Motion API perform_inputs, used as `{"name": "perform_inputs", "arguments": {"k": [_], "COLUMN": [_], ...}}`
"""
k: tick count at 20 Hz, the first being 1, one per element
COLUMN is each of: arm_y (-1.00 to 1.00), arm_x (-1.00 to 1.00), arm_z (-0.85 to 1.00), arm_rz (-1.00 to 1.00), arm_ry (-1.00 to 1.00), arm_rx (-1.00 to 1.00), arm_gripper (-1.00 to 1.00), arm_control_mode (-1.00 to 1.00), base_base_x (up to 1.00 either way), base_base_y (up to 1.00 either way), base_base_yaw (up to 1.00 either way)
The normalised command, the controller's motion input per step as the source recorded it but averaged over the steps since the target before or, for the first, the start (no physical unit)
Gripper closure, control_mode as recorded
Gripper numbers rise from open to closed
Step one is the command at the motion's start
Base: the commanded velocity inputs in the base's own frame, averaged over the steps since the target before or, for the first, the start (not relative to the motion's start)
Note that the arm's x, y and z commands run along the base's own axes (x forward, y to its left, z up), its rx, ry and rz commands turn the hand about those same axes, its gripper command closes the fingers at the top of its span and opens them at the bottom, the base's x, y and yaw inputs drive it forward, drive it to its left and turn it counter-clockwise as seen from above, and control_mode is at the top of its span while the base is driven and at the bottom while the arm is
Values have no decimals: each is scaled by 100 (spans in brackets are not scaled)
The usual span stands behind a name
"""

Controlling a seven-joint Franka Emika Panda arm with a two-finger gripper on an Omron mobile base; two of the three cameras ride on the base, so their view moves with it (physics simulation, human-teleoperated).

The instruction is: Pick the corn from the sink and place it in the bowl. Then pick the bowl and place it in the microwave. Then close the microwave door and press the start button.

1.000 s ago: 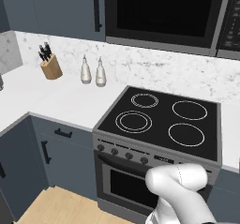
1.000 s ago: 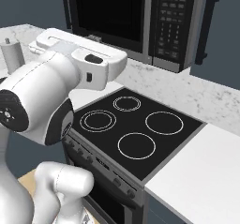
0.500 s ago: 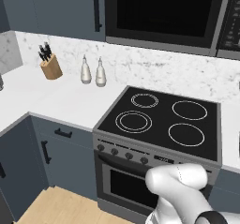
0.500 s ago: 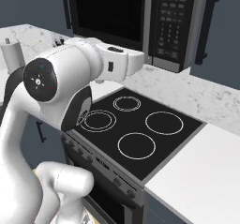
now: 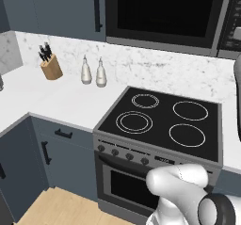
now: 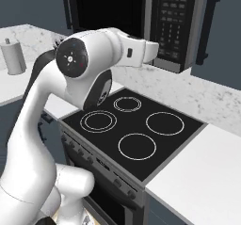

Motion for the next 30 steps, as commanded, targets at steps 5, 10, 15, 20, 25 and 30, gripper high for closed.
{"name": "perform_inputs", "arguments": {"k": [5, 10, 15, 20, 25, 30], "arm_y": [-26, -24, -13, 0, -2, -17], "arm_x": [42, 33, 23, 17, 11, 10], "arm_z": [0, 0, -8, -22, -26, -20], "arm_rz": [0, 0, 0, 0, 0, 0], "arm_ry": [0, 0, 2, 0, 2, 0], "arm_rx": [0, 2, 3, 0, 0, 0], "arm_gripper": [100, 100, 100, 100, 100, 100], "arm_control_mode": [-100, -100, -100, -100, -100, -100], "base_base_x": [0, 0, 0, 0, 0, 0], "base_base_y": [0, 0, 0, 0, 0, 0], "base_base_yaw": [0, 0, 0, 0, 0, 0]}}
